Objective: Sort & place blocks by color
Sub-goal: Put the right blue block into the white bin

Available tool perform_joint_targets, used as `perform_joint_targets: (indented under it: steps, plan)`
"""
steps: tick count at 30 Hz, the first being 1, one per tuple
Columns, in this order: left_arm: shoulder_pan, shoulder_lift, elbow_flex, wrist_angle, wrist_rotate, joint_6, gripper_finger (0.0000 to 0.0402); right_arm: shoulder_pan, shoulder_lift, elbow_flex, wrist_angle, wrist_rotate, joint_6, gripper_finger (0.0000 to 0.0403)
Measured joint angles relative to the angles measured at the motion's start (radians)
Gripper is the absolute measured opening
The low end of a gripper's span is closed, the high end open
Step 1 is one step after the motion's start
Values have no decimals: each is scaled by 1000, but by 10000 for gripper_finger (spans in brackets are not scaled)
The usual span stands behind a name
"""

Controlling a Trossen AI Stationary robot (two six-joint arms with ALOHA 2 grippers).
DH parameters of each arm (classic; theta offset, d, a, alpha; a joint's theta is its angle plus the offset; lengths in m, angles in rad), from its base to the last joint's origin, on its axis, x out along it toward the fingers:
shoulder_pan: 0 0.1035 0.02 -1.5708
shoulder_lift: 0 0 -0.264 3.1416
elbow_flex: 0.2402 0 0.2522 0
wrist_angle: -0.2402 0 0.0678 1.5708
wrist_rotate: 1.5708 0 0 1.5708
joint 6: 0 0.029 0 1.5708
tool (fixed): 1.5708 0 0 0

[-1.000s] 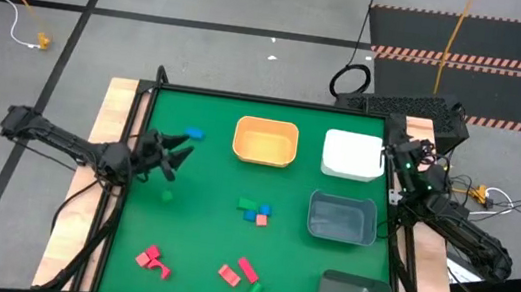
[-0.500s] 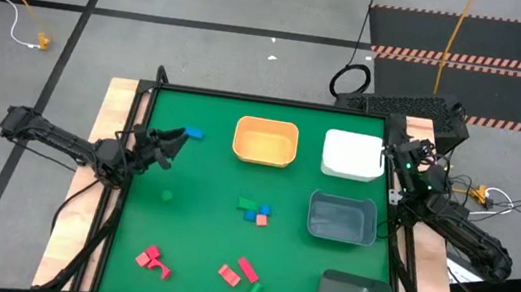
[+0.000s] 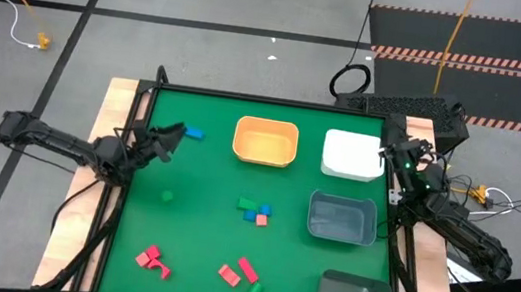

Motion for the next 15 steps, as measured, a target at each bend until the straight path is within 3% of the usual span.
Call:
perform_joint_targets:
  steps: [3,6,11,15]
  plan:
    - [37,0,0,59,111,-9,241,0,0,0,-11,0,35,242]
    - [66,1,33,73,153,-1,241,0,8,0,22,-2,34,242]
    - [101,0,144,35,255,114,241,1,62,32,198,-79,-85,242]
    - [122,2,239,-35,300,147,241,1,139,111,213,-137,-206,242]
